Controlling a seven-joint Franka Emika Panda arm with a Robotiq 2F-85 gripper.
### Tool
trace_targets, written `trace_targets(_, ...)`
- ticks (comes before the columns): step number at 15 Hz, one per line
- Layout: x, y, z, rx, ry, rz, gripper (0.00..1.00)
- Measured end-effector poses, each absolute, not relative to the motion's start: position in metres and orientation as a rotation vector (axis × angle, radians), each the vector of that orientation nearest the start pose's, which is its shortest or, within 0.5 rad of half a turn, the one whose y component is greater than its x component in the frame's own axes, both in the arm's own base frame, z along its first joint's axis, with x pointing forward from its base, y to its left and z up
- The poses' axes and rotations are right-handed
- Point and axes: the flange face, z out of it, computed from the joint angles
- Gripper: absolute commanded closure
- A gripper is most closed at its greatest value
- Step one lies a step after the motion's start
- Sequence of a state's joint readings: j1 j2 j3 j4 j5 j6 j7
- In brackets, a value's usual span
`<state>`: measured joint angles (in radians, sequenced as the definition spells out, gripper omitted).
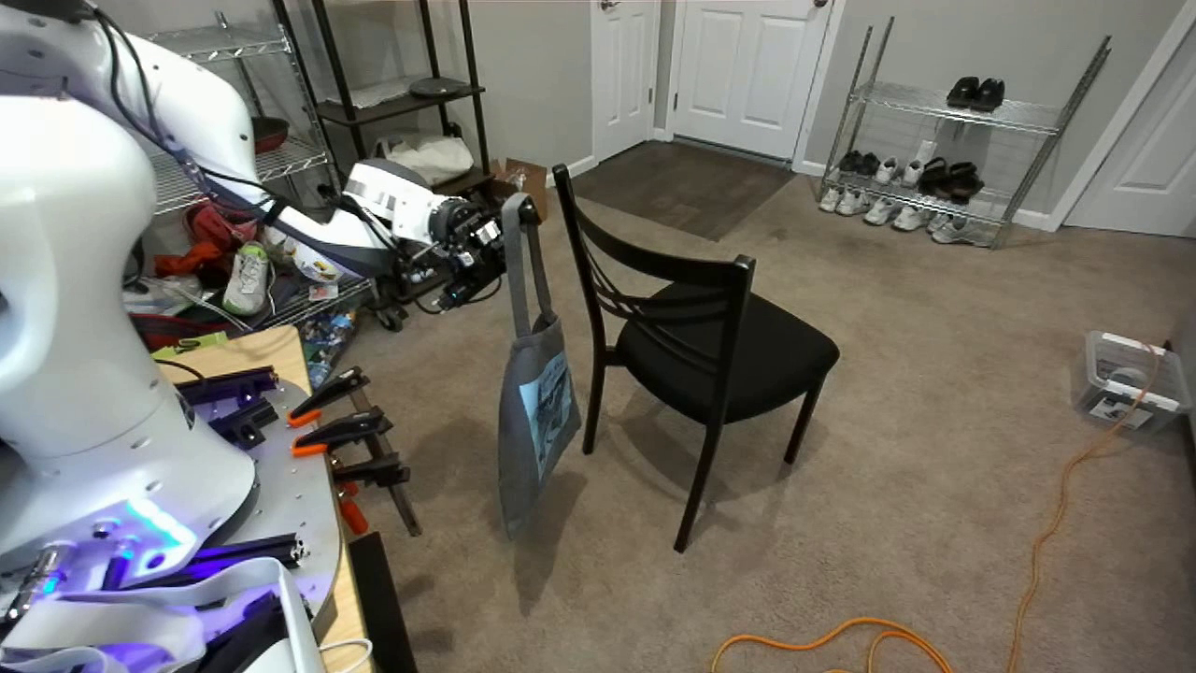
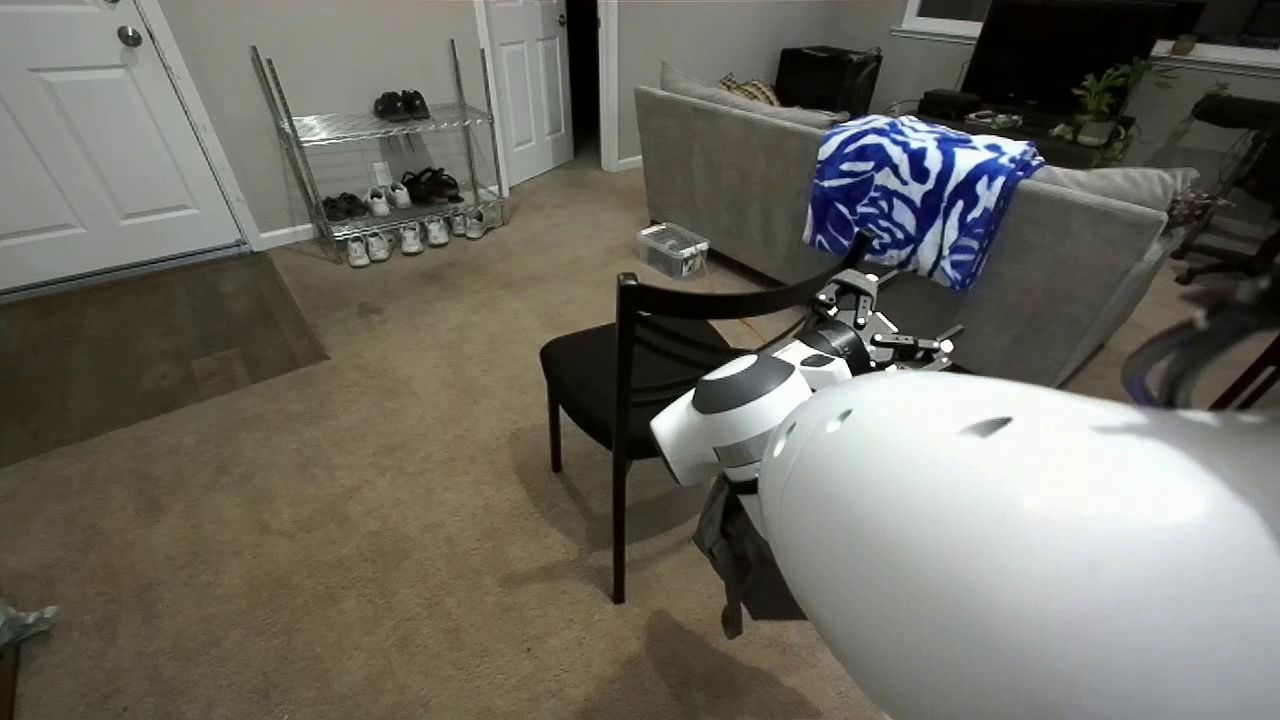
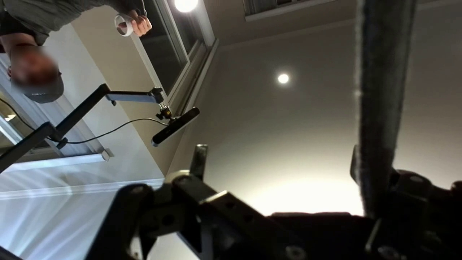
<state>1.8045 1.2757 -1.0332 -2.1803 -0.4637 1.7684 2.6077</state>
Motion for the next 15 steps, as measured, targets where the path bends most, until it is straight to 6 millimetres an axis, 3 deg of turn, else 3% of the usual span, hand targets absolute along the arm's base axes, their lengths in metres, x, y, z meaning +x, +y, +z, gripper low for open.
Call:
trace_targets(5, 0.413, 0.181, 0.139, 0.975, -1.175, 1.657, 0.00)
trace_targets(15, 0.412, 0.171, 0.143, 0.987, -1.199, 1.624, 0.00)
